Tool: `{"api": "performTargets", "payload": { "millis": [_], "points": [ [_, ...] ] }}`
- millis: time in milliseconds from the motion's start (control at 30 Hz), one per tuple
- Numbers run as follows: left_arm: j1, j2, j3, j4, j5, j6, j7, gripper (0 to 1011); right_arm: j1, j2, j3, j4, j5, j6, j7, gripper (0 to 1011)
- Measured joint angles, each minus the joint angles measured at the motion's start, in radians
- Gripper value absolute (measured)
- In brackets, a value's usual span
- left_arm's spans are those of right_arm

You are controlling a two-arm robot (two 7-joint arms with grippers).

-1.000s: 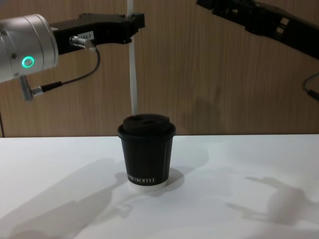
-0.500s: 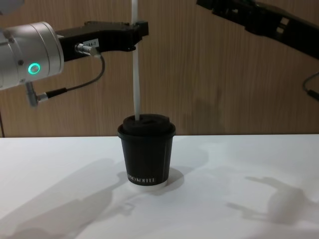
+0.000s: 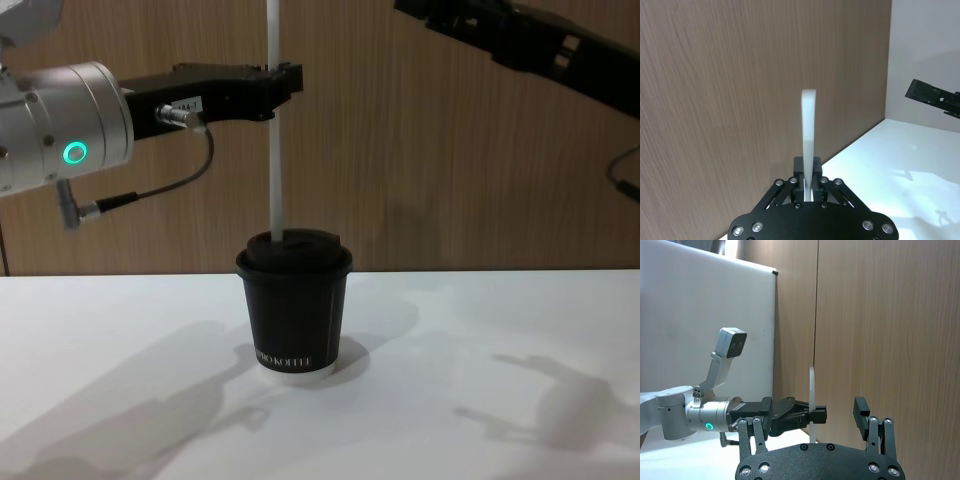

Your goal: Pick up the straw with one hand, pass it to the other hand, and insert it into the cup.

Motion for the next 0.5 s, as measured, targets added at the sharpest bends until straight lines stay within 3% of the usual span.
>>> {"api": "performTargets", "payload": {
  "millis": [267, 367, 500],
  "points": [
    [0.008, -0.008, -0.006, 0.007, 0.0, 0.01, 0.002, 271, 0.0, 0.0, 0.0, 0.0, 0.0, 0.0, 0.0, 1001],
    [0.015, -0.009, -0.011, 0.007, 0.0, 0.013, 0.003, 415, 0.0, 0.0, 0.0, 0.0, 0.0, 0.0, 0.0, 1001],
    [0.026, -0.009, -0.018, 0.002, -0.001, 0.015, 0.006, 530, 0.0, 0.0, 0.0, 0.0, 0.0, 0.0, 0.0, 1001]
  ]
}}
